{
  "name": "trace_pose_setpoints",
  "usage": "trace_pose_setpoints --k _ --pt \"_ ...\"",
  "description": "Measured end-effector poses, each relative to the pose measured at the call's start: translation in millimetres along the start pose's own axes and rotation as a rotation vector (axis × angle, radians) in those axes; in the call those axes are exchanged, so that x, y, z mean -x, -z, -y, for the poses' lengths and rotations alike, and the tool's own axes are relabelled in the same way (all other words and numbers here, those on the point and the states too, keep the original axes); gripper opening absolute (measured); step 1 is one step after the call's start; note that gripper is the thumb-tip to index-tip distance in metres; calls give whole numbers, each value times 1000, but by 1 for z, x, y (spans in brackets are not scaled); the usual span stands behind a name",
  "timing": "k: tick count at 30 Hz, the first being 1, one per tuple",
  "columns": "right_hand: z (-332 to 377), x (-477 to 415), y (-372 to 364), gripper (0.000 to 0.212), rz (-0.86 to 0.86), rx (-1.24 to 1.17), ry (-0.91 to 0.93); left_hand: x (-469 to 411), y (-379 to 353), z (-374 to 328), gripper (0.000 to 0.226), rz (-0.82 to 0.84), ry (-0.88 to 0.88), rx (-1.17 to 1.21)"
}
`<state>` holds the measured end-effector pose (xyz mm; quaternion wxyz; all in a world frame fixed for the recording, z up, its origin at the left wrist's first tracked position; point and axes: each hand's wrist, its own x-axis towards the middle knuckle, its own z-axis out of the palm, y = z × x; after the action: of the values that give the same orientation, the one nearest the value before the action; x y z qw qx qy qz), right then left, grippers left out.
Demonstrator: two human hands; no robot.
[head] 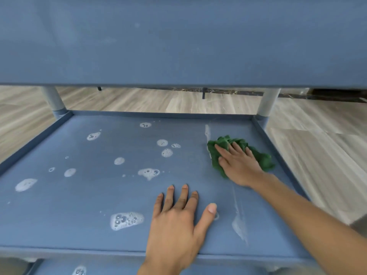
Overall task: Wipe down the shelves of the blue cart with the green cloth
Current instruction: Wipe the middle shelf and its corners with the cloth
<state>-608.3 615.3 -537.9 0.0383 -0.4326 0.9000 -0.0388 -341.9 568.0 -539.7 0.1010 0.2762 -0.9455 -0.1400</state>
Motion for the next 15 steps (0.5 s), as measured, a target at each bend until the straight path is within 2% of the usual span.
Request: trace_pose_setpoints --k 3,10,15 --pt "23 58 -3 57 3 -39 -39 0 4 0 100 -28 15 24" --pt "61 181 -11 59 11 -64 -126 6 8 -1 104 -32 38 88" --pt "71 198 -14 59 -8 -33 -152 8 5 4 108 -27 29 85"
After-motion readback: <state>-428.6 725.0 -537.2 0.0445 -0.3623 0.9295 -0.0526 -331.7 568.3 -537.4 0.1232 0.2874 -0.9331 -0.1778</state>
